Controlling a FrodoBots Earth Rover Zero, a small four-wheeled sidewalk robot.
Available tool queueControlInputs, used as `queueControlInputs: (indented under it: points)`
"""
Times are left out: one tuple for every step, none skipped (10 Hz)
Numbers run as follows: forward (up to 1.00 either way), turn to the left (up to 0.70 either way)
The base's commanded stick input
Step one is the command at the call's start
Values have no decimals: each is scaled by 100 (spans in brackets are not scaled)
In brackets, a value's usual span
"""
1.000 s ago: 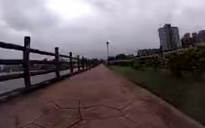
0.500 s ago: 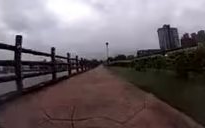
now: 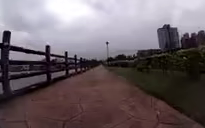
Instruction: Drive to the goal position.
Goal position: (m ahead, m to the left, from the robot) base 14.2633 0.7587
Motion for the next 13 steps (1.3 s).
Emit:
queueControlInputs:
  points:
    - [100,0]
    - [100,0]
    - [100,11]
    - [100,40]
    - [100,40]
    - [100,40]
    - [100,28]
    - [100,3]
    - [100,0]
    - [100,0]
    - [100,0]
    - [100,0]
    - [100,0]
